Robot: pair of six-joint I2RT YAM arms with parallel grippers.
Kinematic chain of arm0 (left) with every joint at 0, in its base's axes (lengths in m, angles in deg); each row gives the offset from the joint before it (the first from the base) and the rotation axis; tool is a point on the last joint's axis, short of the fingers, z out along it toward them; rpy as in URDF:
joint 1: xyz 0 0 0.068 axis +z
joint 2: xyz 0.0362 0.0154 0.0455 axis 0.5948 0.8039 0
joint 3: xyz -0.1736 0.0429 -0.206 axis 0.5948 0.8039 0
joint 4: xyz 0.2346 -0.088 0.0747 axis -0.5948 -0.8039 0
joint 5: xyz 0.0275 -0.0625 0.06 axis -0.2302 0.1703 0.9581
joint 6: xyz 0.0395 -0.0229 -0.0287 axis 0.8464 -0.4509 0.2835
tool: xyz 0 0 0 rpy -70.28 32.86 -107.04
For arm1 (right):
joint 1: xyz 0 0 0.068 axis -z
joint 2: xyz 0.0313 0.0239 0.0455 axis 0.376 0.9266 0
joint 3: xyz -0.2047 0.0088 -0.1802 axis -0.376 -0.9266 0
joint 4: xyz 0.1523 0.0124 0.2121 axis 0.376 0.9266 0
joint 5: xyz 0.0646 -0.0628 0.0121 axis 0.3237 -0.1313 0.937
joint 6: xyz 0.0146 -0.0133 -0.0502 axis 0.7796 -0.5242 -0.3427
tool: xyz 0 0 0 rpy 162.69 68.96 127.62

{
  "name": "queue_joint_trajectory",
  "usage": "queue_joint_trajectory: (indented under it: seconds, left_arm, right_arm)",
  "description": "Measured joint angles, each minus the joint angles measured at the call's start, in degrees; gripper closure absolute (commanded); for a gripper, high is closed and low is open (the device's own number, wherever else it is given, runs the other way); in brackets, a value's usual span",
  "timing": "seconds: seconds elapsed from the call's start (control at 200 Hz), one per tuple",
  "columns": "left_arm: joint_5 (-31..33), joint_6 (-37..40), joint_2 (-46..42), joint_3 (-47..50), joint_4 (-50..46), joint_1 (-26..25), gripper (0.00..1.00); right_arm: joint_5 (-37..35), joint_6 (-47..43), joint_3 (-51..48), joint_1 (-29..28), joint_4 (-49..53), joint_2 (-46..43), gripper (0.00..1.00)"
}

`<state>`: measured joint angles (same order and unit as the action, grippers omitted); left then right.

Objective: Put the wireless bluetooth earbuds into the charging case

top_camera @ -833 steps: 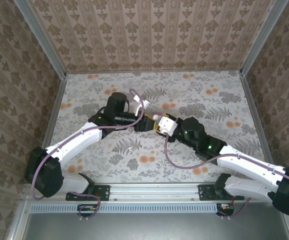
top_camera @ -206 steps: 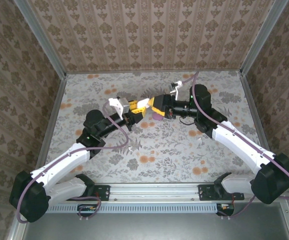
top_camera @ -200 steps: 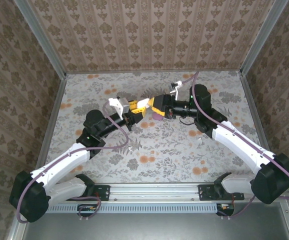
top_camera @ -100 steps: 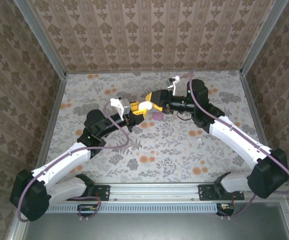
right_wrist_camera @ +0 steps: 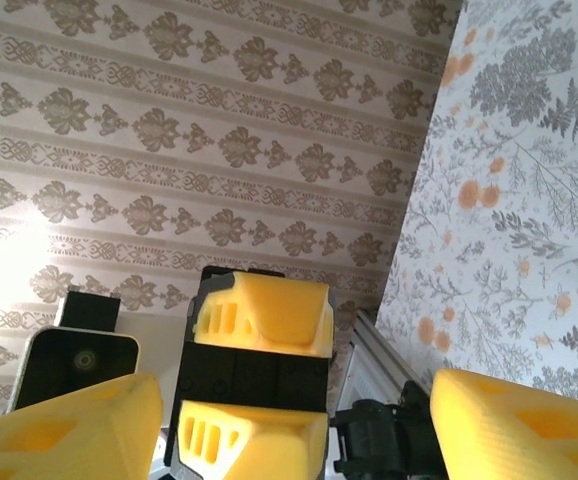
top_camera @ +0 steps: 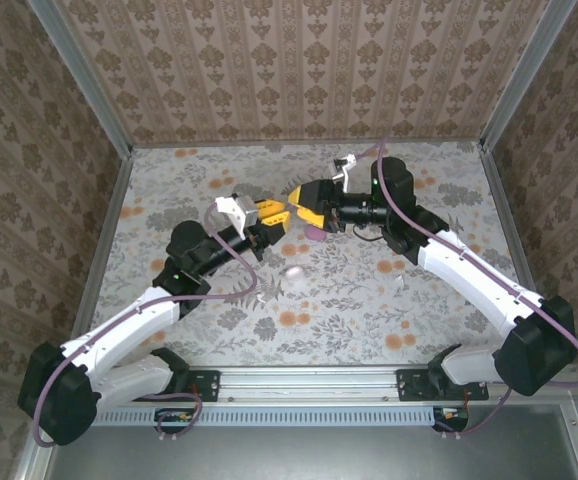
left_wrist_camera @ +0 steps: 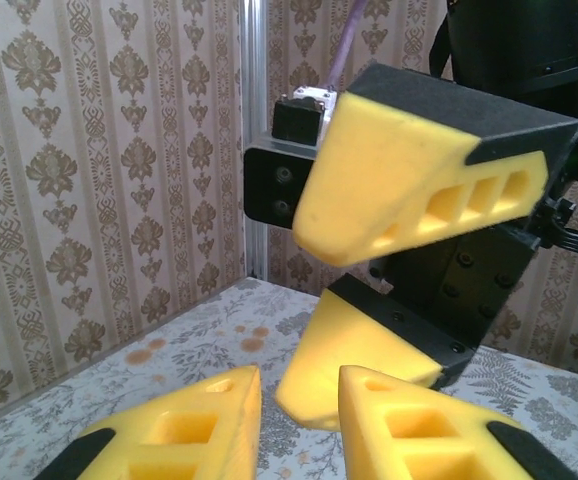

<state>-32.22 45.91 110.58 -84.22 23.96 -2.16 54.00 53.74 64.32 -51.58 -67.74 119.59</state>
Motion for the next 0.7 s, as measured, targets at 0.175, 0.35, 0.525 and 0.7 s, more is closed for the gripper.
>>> queue_joint_trajectory:
  seconds: [0.175,0.35,0.525,0.7]
  left_arm:
    - [4.17,0.00,0.11,0.00,-3.04,0.02,0.77]
    - [8.72,-0.76,-1.03,0.00,-11.30,0.22,0.72]
    - [11.63,-2.21,-2.58,-0.11,-18.82,1.01,0.70]
    - [13.33,-3.32,-3.23,-0.28,-22.21,1.62,0.68]
  right_arm:
    - [-10.10,-6.95,0.07,1.05,15.74,-0.83,0.38]
    - [-22.32,-15.08,-3.93,1.62,24.55,-1.38,0.40]
    - [-28.04,-23.93,-4.70,1.60,30.10,5.95,0.41]
    - [-30.05,-32.81,0.07,1.60,34.95,17.38,0.33]
